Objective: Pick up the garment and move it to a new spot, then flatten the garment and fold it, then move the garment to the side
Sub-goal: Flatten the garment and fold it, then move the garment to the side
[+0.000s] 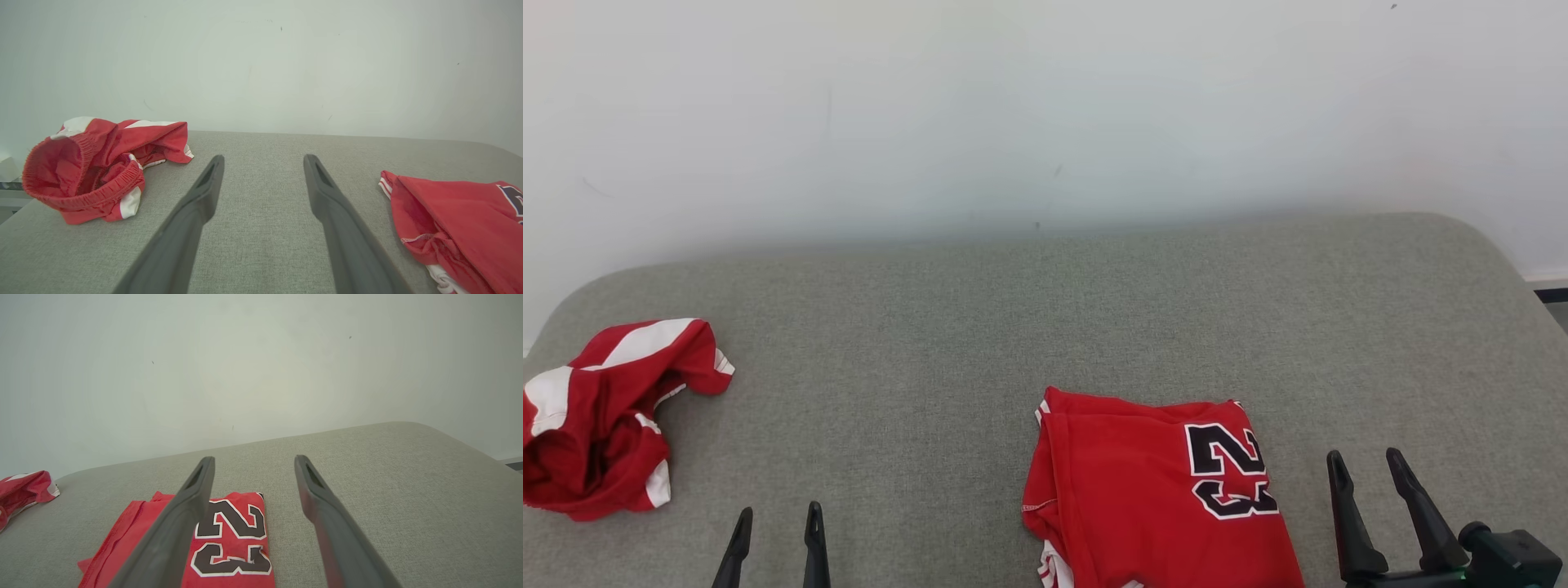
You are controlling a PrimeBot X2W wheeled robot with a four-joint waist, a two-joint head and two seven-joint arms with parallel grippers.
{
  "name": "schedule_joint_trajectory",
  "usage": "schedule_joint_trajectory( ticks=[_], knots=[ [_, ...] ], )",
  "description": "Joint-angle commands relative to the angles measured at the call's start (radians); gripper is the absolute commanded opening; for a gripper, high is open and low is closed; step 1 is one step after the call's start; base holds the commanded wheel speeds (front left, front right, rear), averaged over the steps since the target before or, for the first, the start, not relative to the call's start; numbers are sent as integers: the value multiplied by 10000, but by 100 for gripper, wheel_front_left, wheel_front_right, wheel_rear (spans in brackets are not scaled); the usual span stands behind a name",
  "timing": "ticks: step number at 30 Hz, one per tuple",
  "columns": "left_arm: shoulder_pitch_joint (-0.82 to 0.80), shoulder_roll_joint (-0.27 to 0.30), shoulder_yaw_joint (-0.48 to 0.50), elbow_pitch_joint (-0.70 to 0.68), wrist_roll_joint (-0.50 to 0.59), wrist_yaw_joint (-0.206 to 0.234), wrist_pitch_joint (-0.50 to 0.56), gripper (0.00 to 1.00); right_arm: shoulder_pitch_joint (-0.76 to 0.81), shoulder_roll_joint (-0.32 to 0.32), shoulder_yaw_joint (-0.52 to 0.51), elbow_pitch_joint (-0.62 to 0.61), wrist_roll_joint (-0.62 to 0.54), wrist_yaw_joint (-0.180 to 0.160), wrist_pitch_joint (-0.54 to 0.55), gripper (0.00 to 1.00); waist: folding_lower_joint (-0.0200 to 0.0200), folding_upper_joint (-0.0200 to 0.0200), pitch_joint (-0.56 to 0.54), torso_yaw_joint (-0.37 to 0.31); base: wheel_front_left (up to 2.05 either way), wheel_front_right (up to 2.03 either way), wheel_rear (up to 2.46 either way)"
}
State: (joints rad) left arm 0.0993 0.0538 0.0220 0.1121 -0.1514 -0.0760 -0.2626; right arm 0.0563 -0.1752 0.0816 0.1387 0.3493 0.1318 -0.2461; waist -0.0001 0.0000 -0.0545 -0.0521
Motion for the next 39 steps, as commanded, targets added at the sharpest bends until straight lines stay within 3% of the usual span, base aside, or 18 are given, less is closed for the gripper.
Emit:
schedule_joint_trajectory(
  ticks=[1,39],
  knots=[
    [132,57,-35,40,167,34,-29,100,140,69,-91,-28,-92,-27,72,100,1,0,-51,6,0,0,0],
    [428,248,-131,49,-3,32,-29,100,166,162,-122,188,-125,-27,481,100,1,0,-65,306,0,0,0]
  ],
)
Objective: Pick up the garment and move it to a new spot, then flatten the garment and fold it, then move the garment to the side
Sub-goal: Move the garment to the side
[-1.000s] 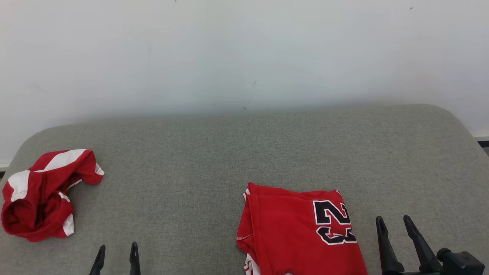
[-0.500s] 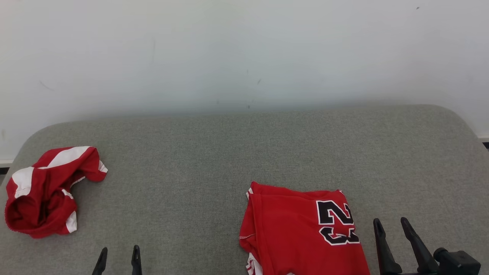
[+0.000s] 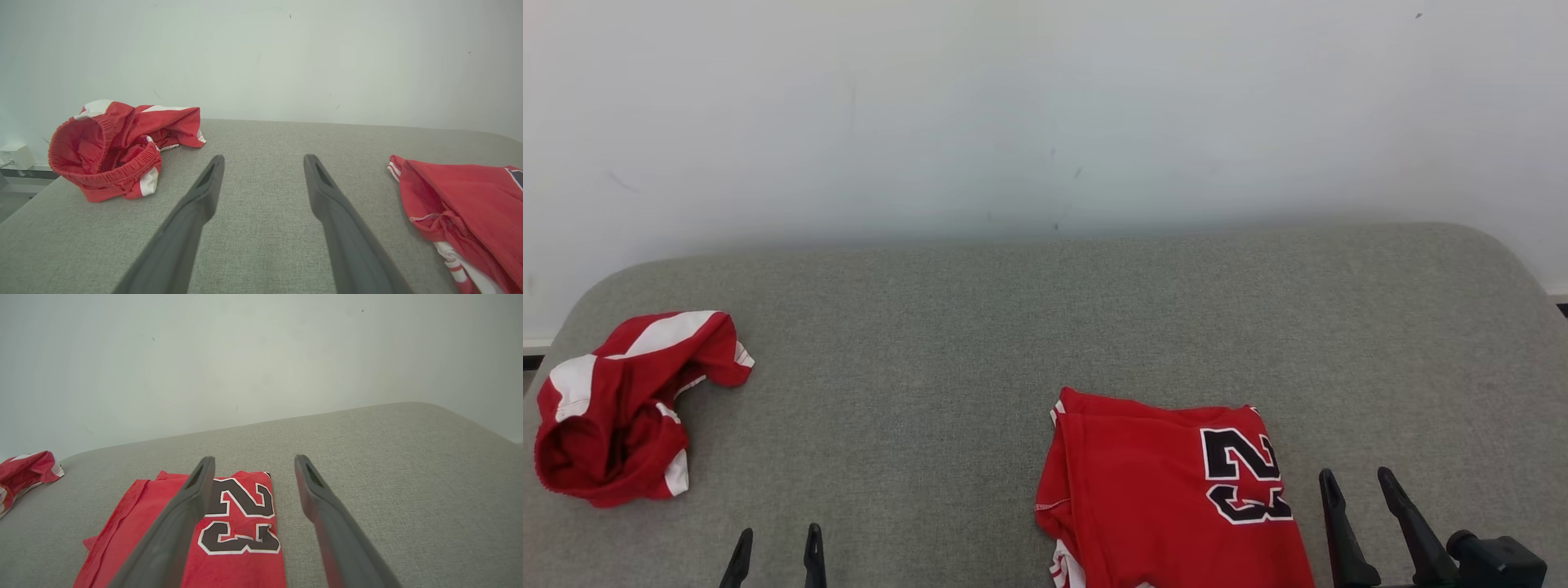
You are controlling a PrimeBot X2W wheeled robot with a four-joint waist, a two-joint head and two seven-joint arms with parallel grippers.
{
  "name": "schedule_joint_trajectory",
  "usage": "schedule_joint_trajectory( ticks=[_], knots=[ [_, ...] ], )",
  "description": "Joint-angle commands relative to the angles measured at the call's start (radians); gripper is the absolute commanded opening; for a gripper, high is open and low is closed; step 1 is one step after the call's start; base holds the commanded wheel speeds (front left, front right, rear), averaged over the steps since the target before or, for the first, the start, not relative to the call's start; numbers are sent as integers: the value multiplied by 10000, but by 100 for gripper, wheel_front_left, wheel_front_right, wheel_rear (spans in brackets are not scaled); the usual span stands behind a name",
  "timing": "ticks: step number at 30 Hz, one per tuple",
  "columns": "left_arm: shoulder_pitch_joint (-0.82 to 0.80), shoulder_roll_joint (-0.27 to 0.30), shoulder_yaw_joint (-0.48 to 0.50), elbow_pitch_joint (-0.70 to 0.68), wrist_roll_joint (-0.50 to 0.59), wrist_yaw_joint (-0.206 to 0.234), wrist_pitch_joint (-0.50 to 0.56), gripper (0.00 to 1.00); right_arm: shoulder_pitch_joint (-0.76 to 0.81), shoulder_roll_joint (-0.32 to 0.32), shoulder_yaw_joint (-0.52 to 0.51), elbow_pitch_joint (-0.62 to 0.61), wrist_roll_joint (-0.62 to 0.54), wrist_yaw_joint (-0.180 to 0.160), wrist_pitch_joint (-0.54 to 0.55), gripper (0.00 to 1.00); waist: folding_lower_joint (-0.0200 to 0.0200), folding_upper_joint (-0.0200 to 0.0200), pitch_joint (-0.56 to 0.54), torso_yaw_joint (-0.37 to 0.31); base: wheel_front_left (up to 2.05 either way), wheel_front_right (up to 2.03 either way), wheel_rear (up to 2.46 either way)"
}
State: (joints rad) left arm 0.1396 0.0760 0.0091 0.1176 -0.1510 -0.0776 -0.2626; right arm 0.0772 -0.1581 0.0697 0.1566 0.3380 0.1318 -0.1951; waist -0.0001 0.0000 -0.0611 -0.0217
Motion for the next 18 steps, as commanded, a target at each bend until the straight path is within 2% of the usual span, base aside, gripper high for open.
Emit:
schedule_joint_trajectory(
  ticks=[1,10,18],
  knots=[
    [25,20,-7,-13,-15,53,-29,100,-62,1,3,25,-18,-27,-23,100,1,0,6,9,0,0,0],
    [-138,-10,-68,0,-57,32,-29,100,-783,-287,386,463,-347,-27,186,100,1,0,141,113,0,0,0],
    [-330,-41,-199,105,-100,-39,-29,100,-1919,-635,689,1994,-309,-27,362,100,1,0,417,466,0,0,0]
  ],
)
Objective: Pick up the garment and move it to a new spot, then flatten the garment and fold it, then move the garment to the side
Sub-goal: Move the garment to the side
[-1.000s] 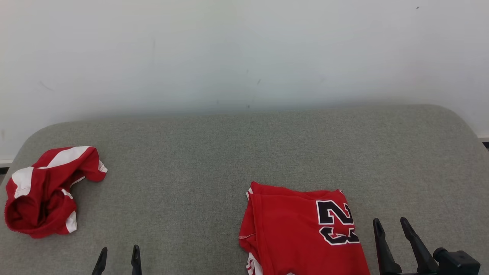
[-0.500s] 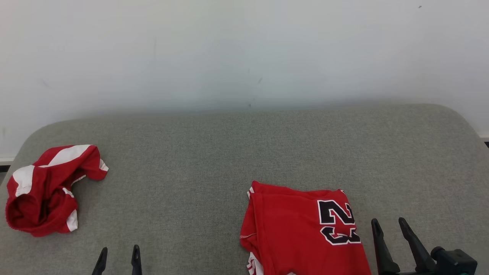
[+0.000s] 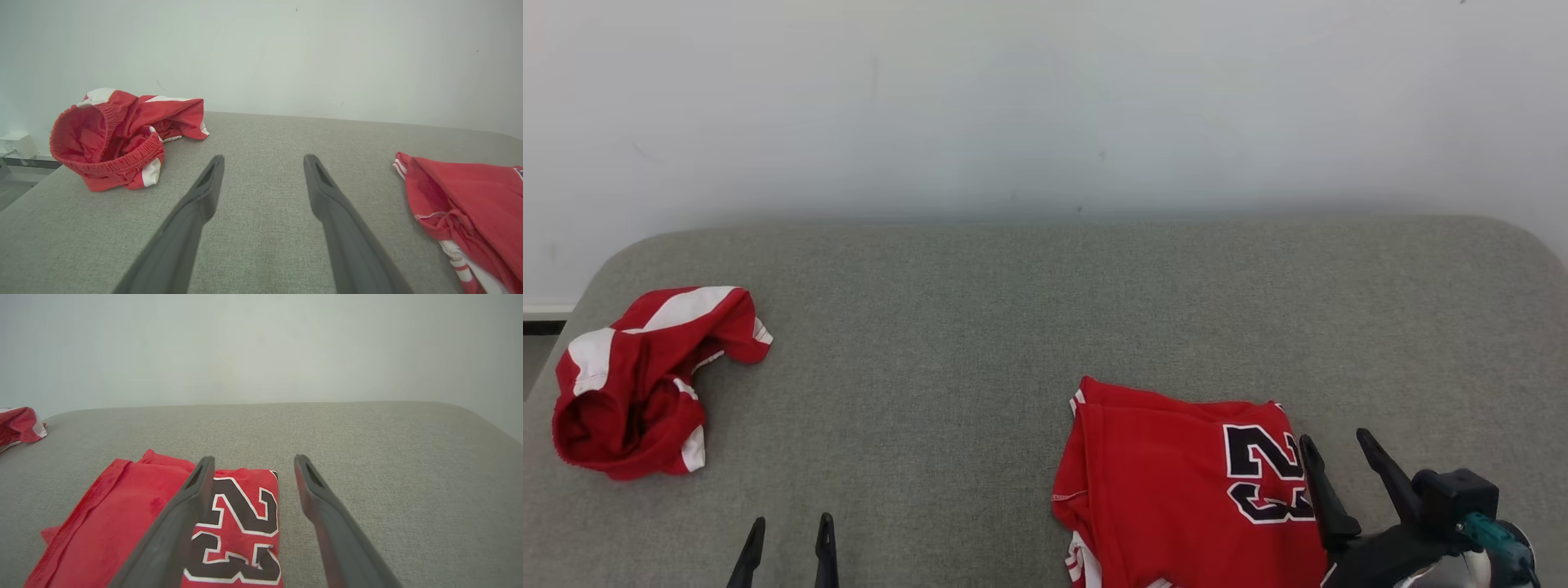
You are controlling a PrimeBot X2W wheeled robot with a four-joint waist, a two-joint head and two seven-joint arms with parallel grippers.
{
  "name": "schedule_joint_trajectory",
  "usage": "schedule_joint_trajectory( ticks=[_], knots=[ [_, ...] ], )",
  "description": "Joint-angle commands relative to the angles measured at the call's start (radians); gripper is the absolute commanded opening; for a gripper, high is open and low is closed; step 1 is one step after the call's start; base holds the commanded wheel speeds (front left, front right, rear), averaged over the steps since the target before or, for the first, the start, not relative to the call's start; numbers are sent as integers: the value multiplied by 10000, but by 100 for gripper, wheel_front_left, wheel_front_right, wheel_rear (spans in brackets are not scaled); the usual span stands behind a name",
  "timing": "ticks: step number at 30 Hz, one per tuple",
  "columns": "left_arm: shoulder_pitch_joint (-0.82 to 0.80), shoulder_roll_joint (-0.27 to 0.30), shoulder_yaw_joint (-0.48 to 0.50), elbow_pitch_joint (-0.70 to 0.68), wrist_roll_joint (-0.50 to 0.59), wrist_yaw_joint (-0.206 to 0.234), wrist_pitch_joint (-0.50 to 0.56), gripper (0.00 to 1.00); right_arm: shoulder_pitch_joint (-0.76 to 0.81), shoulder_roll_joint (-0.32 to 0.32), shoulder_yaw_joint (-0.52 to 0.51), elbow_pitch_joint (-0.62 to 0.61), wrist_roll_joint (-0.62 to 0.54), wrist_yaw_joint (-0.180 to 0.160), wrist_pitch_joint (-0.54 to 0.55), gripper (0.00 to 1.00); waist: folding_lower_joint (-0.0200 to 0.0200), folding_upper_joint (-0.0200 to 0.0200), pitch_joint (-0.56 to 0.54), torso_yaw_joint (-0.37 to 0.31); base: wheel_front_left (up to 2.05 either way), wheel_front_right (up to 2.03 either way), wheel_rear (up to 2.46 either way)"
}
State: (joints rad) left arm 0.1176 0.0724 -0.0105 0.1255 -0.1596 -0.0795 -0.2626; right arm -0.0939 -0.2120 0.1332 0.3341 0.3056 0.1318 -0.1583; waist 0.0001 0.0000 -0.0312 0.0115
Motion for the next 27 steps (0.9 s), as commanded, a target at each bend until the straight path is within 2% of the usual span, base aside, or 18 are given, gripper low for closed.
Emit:
schedule_joint_trajectory(
  ticks=[1,13,24,25,26,27],
  knots=[
    [-125,-10,-17,38,-17,-20,-29,100,-359,-113,98,466,38,-27,-8,100,-1,0,151,174,0,0,0],
    [-484,-57,-196,102,12,-53,-29,100,-1692,-247,381,3363,301,-27,-88,100,-1,0,618,611,0,0,0],
    [-798,-90,-158,101,43,-26,-29,100,-2439,186,1343,5477,836,-27,-174,100,-1,0,1043,621,0,0,0],
    [-811,-95,-161,110,47,-26,-29,100,-2485,189,1441,5577,926,-27,-206,42,-1,0,1060,620,0,0,0],
    [-813,-97,-164,120,50,-20,-29,100,-2543,182,1521,5665,1030,-27,-253,0,-1,0,1074,617,0,0,0],
    [-820,-101,-160,118,45,-11,-29,100,-2596,184,1600,5743,1114,-27,-264,0,-1,0,1098,607,0,0,0]
  ],
)
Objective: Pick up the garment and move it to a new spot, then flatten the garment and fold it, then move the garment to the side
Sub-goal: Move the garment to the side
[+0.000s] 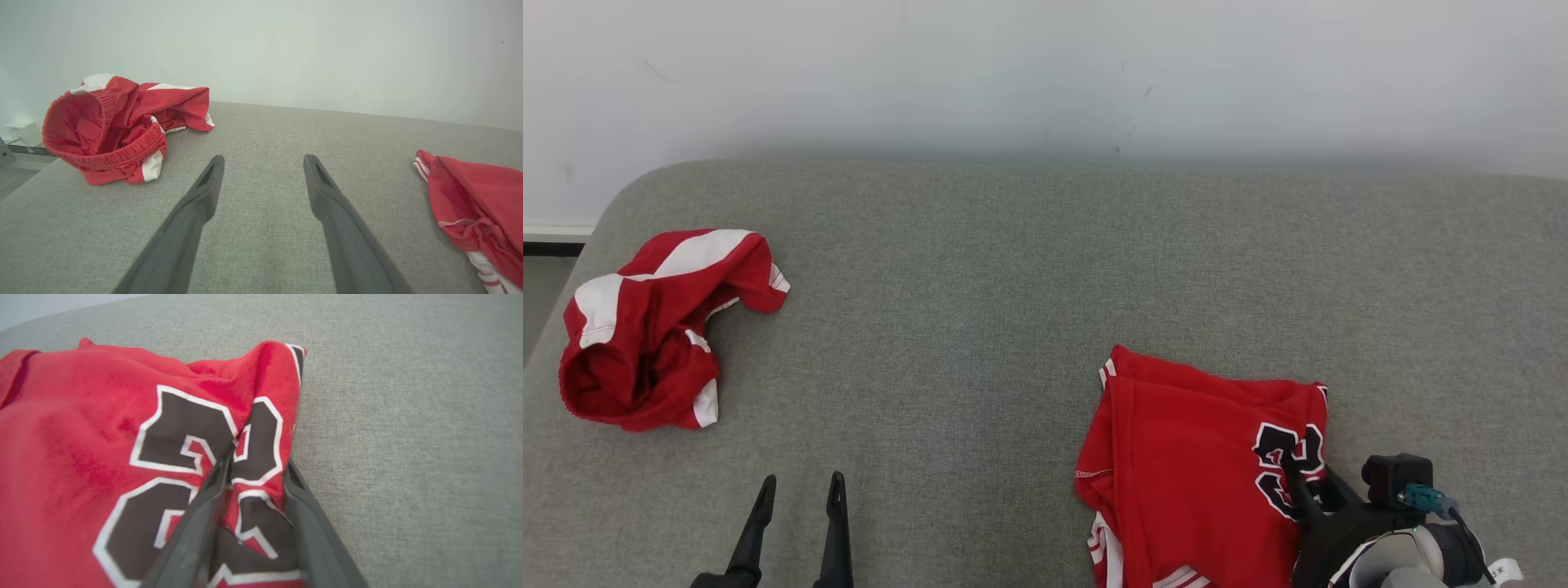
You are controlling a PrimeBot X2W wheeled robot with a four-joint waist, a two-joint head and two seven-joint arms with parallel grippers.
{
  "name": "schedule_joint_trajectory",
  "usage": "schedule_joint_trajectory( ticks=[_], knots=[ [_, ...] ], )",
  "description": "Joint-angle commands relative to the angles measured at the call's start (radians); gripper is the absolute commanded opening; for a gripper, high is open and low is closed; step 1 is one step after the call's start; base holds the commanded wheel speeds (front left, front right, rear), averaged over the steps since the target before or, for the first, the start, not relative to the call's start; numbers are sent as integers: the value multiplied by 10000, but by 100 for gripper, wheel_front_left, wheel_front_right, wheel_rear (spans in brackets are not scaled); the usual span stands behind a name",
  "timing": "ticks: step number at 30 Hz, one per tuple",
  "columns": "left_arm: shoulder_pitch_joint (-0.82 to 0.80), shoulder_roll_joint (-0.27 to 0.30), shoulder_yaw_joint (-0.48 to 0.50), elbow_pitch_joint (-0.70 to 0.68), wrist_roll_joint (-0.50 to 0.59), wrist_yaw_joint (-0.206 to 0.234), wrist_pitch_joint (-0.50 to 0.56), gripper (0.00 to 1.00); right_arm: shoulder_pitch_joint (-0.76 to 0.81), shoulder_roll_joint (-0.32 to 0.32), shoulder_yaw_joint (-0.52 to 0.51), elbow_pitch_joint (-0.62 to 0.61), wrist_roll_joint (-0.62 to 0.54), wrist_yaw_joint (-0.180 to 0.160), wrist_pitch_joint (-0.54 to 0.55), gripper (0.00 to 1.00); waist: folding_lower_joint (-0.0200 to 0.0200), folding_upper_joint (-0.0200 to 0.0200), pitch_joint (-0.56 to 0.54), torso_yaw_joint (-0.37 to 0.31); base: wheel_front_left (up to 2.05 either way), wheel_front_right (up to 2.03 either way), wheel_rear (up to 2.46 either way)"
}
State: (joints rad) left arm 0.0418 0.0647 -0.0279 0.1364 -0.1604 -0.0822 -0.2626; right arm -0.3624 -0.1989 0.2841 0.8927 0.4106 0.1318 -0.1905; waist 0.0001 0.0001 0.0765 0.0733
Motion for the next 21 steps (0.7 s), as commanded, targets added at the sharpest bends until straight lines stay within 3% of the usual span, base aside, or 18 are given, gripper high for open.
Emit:
schedule_joint_trajectory(
  ticks=[1,10,21],
  knots=[
    [-74,-30,17,1,42,30,-29,100,28,42,154,225,138,-29,38,0,-1,-1,41,-21,0,0,0],
    [-531,-93,-79,-233,-66,44,-29,100,-1815,-691,602,101,671,-30,-97,0,-1,-1,902,-110,0,0,0],
    [-1954,-127,-387,-998,35,-118,-29,100,-4883,-2242,955,-184,936,-29,-3,0,-1,-1,3316,-798,0,0,0]
  ],
)
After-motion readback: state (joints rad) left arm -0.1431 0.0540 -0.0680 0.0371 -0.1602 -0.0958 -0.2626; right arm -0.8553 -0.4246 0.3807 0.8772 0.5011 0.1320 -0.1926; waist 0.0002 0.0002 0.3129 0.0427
